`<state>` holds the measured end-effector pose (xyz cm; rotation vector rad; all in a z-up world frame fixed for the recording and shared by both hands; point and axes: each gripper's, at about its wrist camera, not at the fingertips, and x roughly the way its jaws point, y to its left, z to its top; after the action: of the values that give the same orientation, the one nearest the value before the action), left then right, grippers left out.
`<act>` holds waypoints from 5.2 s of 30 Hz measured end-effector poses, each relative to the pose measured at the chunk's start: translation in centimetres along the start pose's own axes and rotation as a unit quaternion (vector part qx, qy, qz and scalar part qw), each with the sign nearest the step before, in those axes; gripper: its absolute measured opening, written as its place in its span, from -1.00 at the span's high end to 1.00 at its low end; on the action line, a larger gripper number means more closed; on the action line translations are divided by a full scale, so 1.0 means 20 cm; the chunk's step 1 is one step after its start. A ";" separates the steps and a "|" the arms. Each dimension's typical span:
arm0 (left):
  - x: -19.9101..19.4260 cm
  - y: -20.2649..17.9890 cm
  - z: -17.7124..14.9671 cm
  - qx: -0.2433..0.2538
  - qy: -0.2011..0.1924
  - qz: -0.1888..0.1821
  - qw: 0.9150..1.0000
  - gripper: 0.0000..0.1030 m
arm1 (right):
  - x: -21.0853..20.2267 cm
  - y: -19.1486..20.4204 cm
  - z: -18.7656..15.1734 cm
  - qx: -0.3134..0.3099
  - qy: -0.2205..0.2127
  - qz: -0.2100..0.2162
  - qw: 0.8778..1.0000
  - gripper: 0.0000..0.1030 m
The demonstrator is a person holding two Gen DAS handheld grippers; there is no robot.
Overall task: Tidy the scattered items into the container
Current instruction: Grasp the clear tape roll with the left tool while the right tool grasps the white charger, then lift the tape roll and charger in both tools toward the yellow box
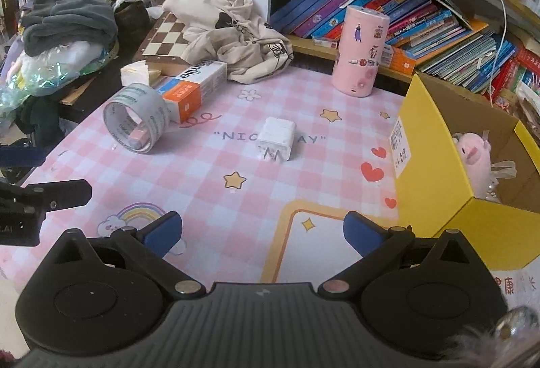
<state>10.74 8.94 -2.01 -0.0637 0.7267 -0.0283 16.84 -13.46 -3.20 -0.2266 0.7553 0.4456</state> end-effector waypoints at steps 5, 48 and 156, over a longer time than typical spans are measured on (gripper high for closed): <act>0.09 0.04 0.03 -0.011 0.009 0.009 1.000 -0.77 | 0.09 -0.03 0.04 -0.006 0.006 0.005 1.000 -1.00; 0.71 0.17 0.25 -0.038 0.035 0.062 0.997 -0.75 | 0.83 -0.15 0.40 -0.008 0.050 0.025 0.998 -0.54; -0.26 -0.24 -0.17 0.047 -0.028 -0.122 0.991 -0.64 | -0.36 -0.10 -0.32 0.076 0.007 0.000 0.997 0.18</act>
<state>4.65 4.17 -0.81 -0.0619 0.6577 -0.2935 9.18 -19.65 -2.60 -0.0873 0.7993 0.3837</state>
